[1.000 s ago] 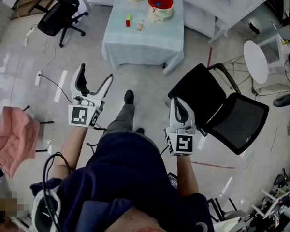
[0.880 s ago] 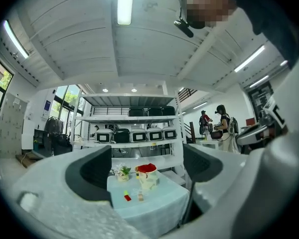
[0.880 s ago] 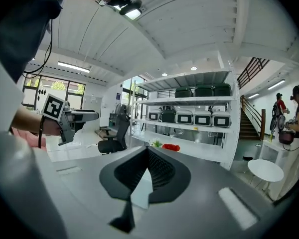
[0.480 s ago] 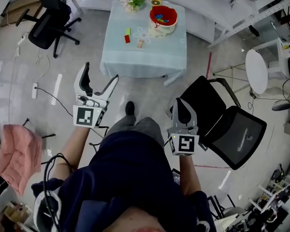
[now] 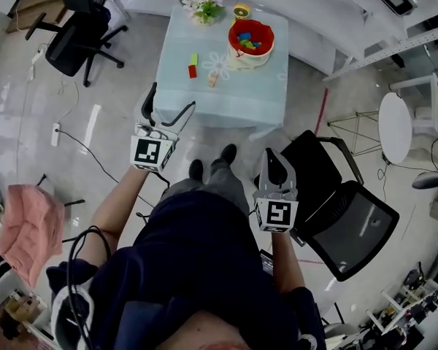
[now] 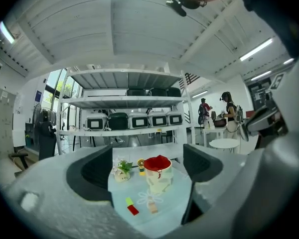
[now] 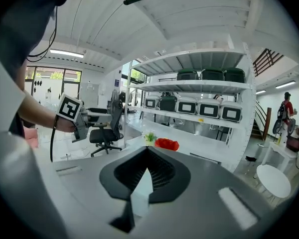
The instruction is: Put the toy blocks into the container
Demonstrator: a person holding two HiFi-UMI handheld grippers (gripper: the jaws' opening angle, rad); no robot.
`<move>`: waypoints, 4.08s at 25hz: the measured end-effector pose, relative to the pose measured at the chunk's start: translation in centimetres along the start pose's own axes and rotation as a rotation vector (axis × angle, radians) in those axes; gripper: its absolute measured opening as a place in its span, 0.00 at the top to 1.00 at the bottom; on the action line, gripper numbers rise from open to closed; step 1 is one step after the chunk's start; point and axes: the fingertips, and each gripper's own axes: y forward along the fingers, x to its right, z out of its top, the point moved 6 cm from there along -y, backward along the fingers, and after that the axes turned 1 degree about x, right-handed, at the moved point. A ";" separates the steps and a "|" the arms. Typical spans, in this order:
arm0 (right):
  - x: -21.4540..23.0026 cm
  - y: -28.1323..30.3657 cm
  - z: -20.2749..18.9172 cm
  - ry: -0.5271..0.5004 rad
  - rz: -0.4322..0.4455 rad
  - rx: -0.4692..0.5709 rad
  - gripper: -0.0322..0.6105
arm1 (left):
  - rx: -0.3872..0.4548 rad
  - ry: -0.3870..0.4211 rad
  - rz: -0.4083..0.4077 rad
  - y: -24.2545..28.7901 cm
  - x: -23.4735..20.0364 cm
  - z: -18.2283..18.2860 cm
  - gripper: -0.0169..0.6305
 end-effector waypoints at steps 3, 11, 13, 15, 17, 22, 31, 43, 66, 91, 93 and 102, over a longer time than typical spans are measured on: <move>2.7 2.5 -0.3 -0.008 0.032 -0.018 0.95 | -0.078 -0.024 0.007 4.3 0.4 -2.9 0.27; 8.2 6.5 -1.7 -0.013 0.116 -0.056 0.95 | -0.244 -0.006 0.009 12.4 2.5 -10.3 0.28; 9.0 7.3 -2.1 -0.014 0.130 -0.068 0.95 | -0.290 -0.016 0.001 14.1 2.8 -12.4 0.29; 9.4 8.0 -2.4 -0.014 0.141 -0.082 0.95 | -0.346 -0.026 -0.007 15.4 3.1 -14.5 0.29; 9.8 8.8 -2.6 -0.017 0.146 -0.095 0.95 | -0.393 -0.031 -0.016 16.5 3.1 -16.5 0.30; 10.0 10.3 -3.2 -0.001 0.138 -0.130 0.95 | -0.492 -0.013 -0.055 18.4 3.0 -20.7 0.32; 9.6 11.8 -4.4 0.024 0.125 -0.212 0.95 | -0.699 -0.036 -0.137 20.4 3.5 -27.4 0.36; 9.3 12.5 -6.1 0.046 0.123 -0.284 0.95 | -0.902 -0.101 -0.103 23.0 2.7 -32.5 0.43; 9.6 12.6 -8.2 0.096 0.106 -0.345 0.95 | -1.076 -0.155 -0.028 26.3 2.2 -34.6 0.63; 10.1 13.0 -8.5 0.110 0.104 -0.343 0.95 | -1.044 -0.150 -0.039 26.3 2.4 -33.3 0.77; 10.0 13.0 -8.4 0.109 0.105 -0.337 0.95 | -1.024 -0.144 -0.063 26.3 2.2 -32.0 0.77; 10.0 13.0 -7.7 0.108 0.109 -0.311 0.95 | -0.962 -0.102 -0.151 25.7 1.0 -24.7 0.77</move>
